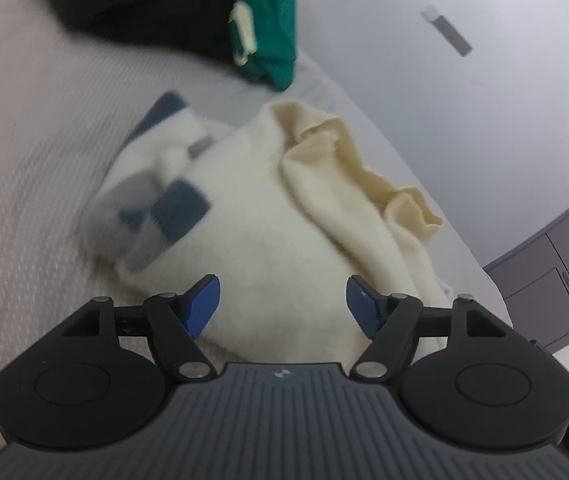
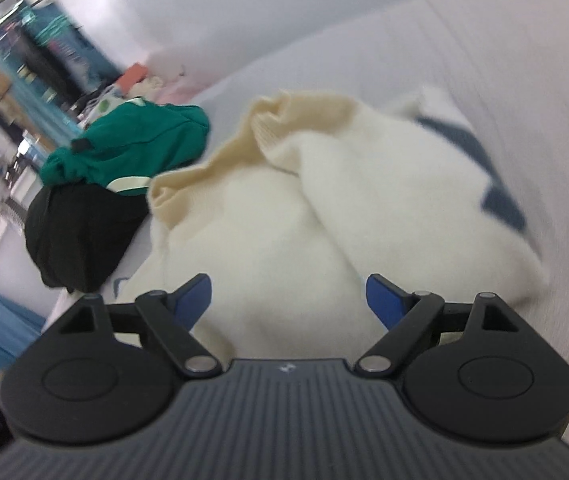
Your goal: Fold large clothes
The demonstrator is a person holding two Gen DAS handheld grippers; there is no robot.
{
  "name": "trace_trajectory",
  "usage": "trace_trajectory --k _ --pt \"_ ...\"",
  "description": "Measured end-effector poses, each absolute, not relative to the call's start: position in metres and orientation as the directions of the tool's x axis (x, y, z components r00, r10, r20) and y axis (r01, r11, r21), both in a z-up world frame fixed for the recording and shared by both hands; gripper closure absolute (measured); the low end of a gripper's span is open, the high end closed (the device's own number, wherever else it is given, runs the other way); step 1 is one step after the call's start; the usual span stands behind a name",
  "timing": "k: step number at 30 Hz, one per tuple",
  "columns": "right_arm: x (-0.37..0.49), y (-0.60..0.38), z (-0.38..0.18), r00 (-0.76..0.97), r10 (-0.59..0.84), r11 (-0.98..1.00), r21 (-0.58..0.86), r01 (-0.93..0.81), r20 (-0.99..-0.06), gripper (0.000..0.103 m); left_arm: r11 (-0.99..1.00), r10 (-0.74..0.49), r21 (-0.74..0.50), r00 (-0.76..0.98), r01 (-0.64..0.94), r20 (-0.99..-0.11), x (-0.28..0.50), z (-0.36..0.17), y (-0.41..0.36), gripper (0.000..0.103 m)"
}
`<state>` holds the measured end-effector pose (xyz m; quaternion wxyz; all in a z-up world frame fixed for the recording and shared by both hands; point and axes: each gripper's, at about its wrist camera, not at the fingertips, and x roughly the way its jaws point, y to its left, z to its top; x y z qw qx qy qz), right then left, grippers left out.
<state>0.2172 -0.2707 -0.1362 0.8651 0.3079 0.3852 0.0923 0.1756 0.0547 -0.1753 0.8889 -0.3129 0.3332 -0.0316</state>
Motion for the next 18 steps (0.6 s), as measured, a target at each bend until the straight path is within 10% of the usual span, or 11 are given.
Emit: trace_trajectory --k 18 --pt "0.211 -0.281 -0.183 0.563 0.556 0.561 0.776 0.288 -0.611 0.017 0.704 -0.261 -0.614 0.674 -0.357 -0.691 0.178 -0.207 0.056 0.023"
